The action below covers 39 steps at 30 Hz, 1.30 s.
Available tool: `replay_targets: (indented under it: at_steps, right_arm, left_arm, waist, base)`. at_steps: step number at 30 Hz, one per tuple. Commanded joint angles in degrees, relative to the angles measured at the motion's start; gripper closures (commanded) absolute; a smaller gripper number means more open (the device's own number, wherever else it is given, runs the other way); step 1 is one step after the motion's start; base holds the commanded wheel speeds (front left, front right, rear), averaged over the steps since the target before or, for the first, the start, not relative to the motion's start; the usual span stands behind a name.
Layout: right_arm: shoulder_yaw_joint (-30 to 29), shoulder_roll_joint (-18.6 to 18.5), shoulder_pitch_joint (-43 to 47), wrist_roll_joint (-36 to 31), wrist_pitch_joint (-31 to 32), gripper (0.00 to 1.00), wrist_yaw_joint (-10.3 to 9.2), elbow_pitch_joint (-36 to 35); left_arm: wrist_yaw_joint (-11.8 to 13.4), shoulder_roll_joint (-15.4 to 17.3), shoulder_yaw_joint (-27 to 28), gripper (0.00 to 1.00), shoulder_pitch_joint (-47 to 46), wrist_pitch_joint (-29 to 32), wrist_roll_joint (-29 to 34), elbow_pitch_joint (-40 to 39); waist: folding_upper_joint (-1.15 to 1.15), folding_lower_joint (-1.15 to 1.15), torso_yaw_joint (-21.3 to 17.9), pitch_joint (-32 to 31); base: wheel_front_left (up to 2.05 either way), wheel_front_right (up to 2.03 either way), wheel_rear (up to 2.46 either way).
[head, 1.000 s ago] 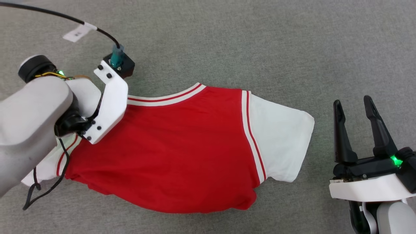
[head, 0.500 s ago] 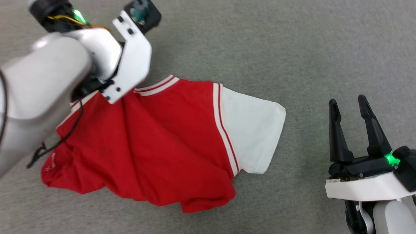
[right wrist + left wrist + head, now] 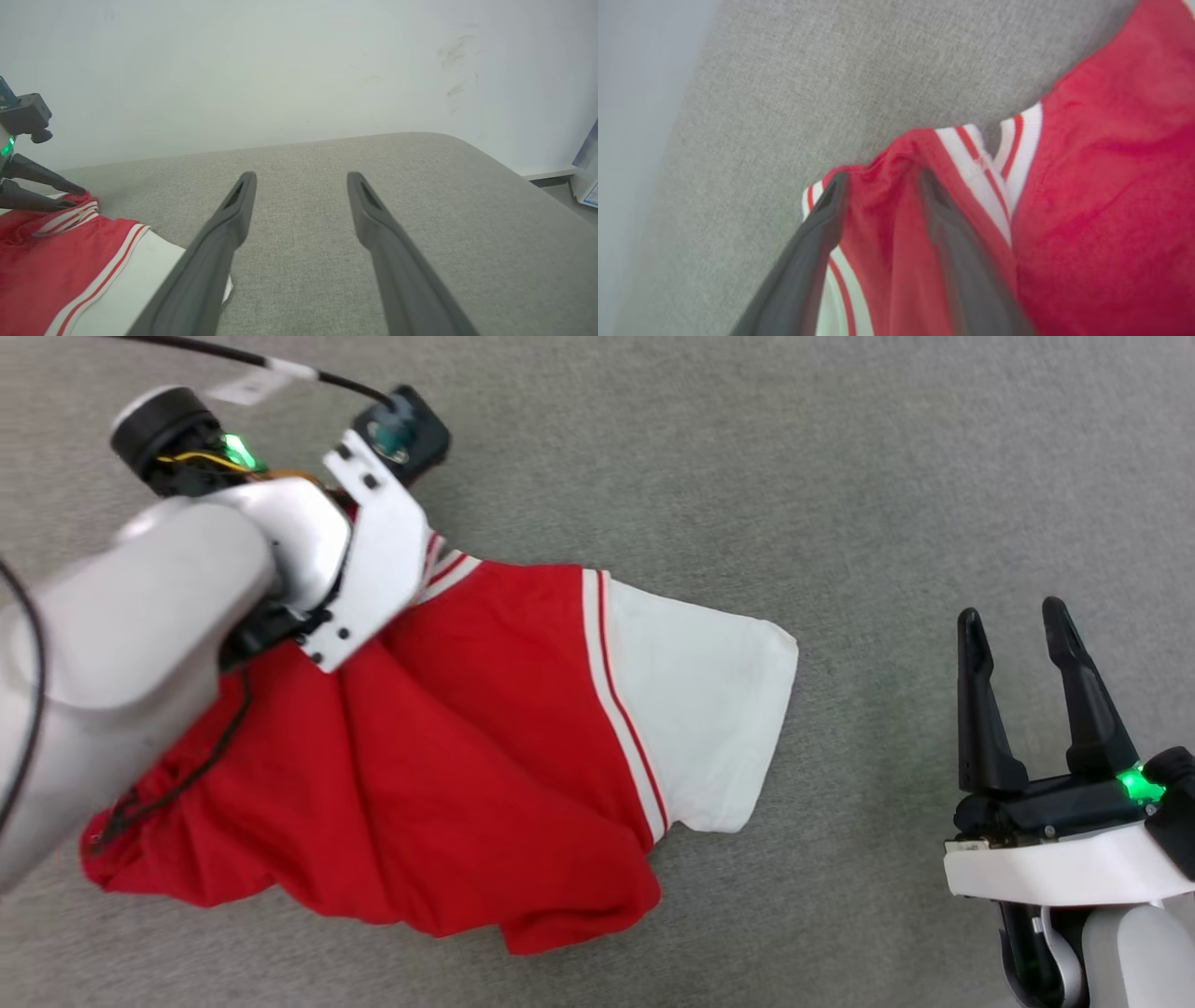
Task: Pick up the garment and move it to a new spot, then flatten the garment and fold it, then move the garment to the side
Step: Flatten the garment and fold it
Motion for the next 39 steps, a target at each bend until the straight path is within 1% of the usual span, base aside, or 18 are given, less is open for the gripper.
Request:
replay_targets:
  at_steps: [1,6,9,12,17,21,27,33,36,39]
  right_arm:
    - [-0.2,0.2,0.6,-0.1,-0.1,0.00,-0.06,-0.3]
    - [-0.5,0.2,1.5,-0.5,-0.1,0.00,-0.06,-0.2]
    - [-0.5,0.2,2.1,-0.5,-0.1,0.00,-0.06,-0.2]
    - [-0.3,0.2,2.1,-0.6,-0.1,0.00,-0.06,-0.3]
    - [0.0,0.2,1.9,-0.9,-0.1,0.00,-0.06,-0.8]
    - [-0.1,0.2,1.5,-1.1,-0.1,0.00,-0.06,-1.0]
    - [-0.1,0.2,1.1,-0.8,-0.1,0.00,-0.06,-1.4]
    - [-0.1,0.2,0.1,-1.0,-0.1,0.00,-0.06,-1.6]
    - [0.0,0.2,-0.2,-1.3,-0.1,0.00,-0.06,-1.7]
    - [0.0,0.2,-0.3,-1.6,-0.1,0.00,-0.06,-1.6]
  left_arm:
    - [-0.1,0.9,-0.2,0.00,-0.5,-1.1,-1.4,0.1]
    - [0.0,3.9,2.0,0.00,-5.1,-3.9,-5.7,0.1]
    - [0.0,5.7,2.3,0.00,-7.7,-3.0,-7.2,0.8]
    - [0.0,7.3,2.5,0.00,-9.7,-0.1,-9.6,2.1]
    - [0.0,8.7,2.5,0.00,-11.0,7.2,-13.9,4.3]
    - [0.3,9.3,1.8,0.00,-10.2,13.2,-15.2,4.1]
    - [1.0,11.5,0.8,0.00,-6.1,17.0,-14.1,3.1]
    - [1.8,12.1,0.4,0.00,-1.4,16.0,-13.3,2.9]
    - [1.9,10.9,-0.1,0.00,0.9,14.6,-13.2,3.7]
    - [1.5,10.0,-0.5,0.00,2.5,14.8,-12.2,4.6]
  waist:
    - [0.00,0.00,1.3,-1.3]
    - [0.00,0.00,3.7,-3.8]
    - [0.00,0.00,4.7,-4.8]
    - [0.00,0.00,5.2,-5.0]
    - [0.00,0.00,5.4,-4.4]
    - [0.00,0.00,5.0,-3.3]
    - [0.00,0.00,4.0,-1.5]
    - [0.00,0.00,3.3,0.2]
    - [0.00,0.00,3.2,1.0]
    - [0.00,0.00,3.2,1.4]
  base:
    - [0.00,0.00,0.00]
    - [0.00,0.00,0.00]
    - [0.00,0.00,0.00]
    - [0.00,0.00,0.00]
    - [0.00,0.00,0.00]
    - [0.00,0.00,0.00]
    - [0.00,0.00,0.00]
    - [0.00,0.00,0.00]
    - [0.00,0.00,0.00]
    - [0.00,0.00,0.00]
